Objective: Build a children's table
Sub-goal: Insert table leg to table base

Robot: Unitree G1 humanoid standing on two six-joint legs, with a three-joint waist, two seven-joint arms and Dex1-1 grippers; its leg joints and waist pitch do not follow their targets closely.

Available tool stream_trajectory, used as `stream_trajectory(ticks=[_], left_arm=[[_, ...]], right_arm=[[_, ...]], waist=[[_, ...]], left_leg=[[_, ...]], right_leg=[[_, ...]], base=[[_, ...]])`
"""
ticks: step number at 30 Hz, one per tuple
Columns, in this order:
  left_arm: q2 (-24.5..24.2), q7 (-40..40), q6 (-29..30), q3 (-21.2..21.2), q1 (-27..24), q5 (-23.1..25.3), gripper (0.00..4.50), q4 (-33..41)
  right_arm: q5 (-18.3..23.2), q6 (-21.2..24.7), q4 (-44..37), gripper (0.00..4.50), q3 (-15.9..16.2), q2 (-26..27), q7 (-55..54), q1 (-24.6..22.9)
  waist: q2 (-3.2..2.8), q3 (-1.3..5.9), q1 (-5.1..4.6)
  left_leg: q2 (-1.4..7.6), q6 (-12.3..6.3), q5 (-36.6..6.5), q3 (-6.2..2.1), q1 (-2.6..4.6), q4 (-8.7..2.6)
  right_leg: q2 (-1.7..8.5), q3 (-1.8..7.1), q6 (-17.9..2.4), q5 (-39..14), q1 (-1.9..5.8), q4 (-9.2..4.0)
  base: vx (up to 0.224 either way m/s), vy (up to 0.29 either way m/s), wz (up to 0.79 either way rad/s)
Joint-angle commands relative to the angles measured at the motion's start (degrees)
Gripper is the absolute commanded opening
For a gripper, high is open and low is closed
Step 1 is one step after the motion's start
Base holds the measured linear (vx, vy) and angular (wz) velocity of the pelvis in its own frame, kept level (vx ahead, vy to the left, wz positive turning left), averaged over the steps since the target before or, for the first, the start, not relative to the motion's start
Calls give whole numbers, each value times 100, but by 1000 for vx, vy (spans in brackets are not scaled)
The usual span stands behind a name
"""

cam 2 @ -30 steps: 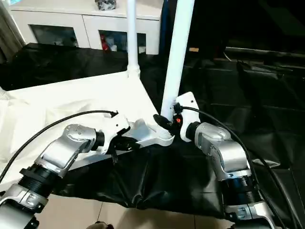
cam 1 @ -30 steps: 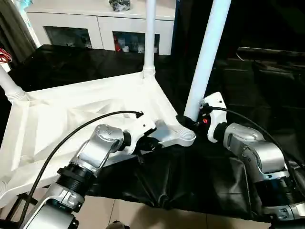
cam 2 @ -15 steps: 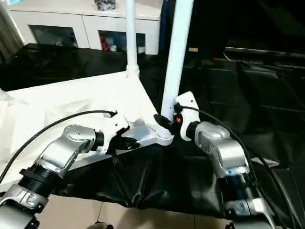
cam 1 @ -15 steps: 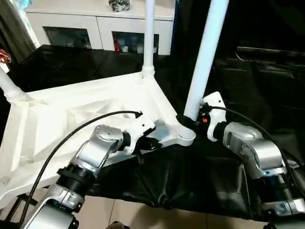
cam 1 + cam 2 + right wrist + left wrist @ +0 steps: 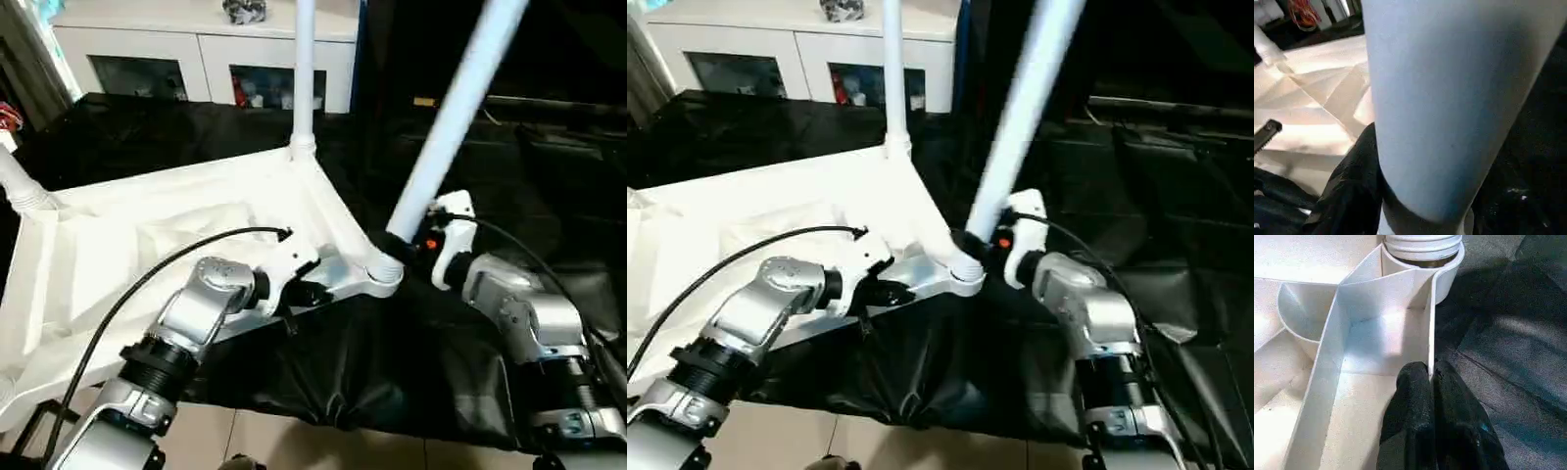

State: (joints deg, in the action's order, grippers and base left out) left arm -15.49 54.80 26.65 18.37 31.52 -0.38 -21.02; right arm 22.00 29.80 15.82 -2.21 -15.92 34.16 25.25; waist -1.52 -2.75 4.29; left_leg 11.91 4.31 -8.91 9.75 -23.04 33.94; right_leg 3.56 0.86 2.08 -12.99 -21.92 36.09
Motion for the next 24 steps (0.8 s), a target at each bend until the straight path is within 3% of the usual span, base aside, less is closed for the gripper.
stream_trajectory(ticks=[1, 11, 23, 24], left_arm=[[78, -40, -21, -189, -19, -261, 0, -66], [127, -90, -71, -197, 33, -216, 0, -168], [59, 15, -185, -43, 15, -86, 0, -148], [50, 22, -193, -36, 9, -76, 0, -141]], right_arm=[[-86, -36, 56, 191, -119, -31, -12, -265], [-231, -224, -556, 190, 143, 53, -165, -885], [-737, -88, -530, 190, 777, -160, -88, -568], [-762, -55, -495, 190, 829, -175, -53, -533]], waist=[[75, 368, -2], [49, 357, 42], [65, 342, 10], [115, 340, 8]], left_leg=[[35, 2, -980, 40, 164, -378], [40, 52, -1154, 33, 176, -411], [36, 124, -1293, 28, 165, -430], [35, 104, -1273, 31, 159, -430]], right_leg=[[249, 46, -1251, -220, 162, -443], [247, 51, -1112, -571, 131, -486], [251, 62, -978, -891, 114, -520], [253, 61, -968, -910, 120, -517]], base=[[0, 0, 0], [0, 0, 0], [0, 0, 0], [0, 0, 0]])
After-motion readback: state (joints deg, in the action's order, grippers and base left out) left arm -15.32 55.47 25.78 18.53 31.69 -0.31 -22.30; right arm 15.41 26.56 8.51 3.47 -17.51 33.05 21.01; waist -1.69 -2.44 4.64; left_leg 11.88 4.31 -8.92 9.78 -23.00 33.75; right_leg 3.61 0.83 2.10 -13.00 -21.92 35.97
